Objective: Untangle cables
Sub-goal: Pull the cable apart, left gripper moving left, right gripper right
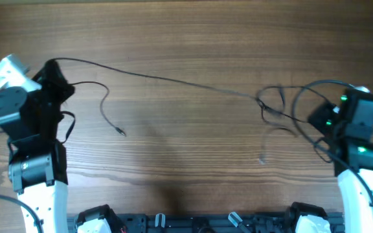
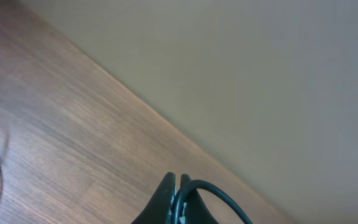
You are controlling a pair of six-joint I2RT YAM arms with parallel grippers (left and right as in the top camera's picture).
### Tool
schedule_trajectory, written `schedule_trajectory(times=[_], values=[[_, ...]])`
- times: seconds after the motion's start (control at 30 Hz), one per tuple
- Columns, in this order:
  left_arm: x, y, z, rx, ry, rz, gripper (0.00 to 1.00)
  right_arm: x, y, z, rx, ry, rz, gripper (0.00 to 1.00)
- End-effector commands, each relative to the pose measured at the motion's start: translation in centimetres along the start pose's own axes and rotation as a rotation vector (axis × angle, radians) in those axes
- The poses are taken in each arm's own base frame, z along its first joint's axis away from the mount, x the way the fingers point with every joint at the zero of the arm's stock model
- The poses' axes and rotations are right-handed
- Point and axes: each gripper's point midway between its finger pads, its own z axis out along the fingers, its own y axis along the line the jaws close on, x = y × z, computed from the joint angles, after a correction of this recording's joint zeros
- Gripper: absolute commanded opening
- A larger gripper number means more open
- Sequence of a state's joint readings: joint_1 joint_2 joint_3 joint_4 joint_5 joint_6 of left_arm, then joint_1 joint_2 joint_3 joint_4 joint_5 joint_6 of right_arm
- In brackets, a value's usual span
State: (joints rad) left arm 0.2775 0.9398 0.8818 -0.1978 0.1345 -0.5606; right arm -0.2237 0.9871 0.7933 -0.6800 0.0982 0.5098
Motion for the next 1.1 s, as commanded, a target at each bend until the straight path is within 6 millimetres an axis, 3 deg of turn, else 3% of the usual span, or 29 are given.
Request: schedule_trajectory(times=[0.0, 0.1, 0.3, 0.47, 0.73, 0.83, 0.9, 0.93, 1.0, 1.03, 1.07], values=[[-2.2, 0.3, -1.2, 0.009, -0.055, -0.092, 0.04, -1.2, -4.9, 0.3, 0.14, -0.013, 0.185, 0.04], [-2.6, 1.1, -1.5, -0.009, -0.067, -0.128, 0.04, -1.2, -6.9, 1.0, 0.152, 0.021, 0.271, 0.04], [-2.8, 2.4, -1.7, -0.046, -0.074, -0.245, 0.04, -0.6, -7.4, 2.3, 0.127, 0.093, 0.278, 0.04], [-3.2, 4.4, -2.1, -0.109, -0.091, -0.332, 0.04, -0.3, -9.9, 3.2, 0.218, 0.095, 0.502, 0.04], [-4.1, 11.3, -4.2, -0.311, -0.177, -0.587, 0.04, -1.6, -9.4, 5.4, 0.083, 0.12, 0.525, 0.04], [-4.2, 11.9, -4.5, -0.329, -0.185, -0.605, 0.04, -1.2, -9.1, 5.8, 0.061, 0.145, 0.525, 0.04], [-3.8, 10.6, -3.9, -0.272, -0.142, -0.609, 0.04, -1.0, -7.5, 5.8, -0.025, 0.181, 0.492, 0.04], [-3.5, 10.0, -3.6, -0.241, -0.117, -0.606, 0.04, -1.0, -6.8, 5.7, -0.068, 0.194, 0.471, 0.11], [-2.5, 7.1, -2.5, -0.121, -0.015, -0.554, 0.04, -0.7, -4.7, 5.3, -0.192, 0.233, 0.423, 0.5], [-1.6, 5.4, -2.1, -0.05, 0.052, -0.511, 0.04, -0.6, -3.8, 5.1, -0.238, 0.25, 0.414, 0.63], [-0.8, 4.3, -1.8, -0.009, 0.101, -0.49, 0.04, -0.4, -3.3, 5.0, -0.263, 0.261, 0.409, 0.65]])
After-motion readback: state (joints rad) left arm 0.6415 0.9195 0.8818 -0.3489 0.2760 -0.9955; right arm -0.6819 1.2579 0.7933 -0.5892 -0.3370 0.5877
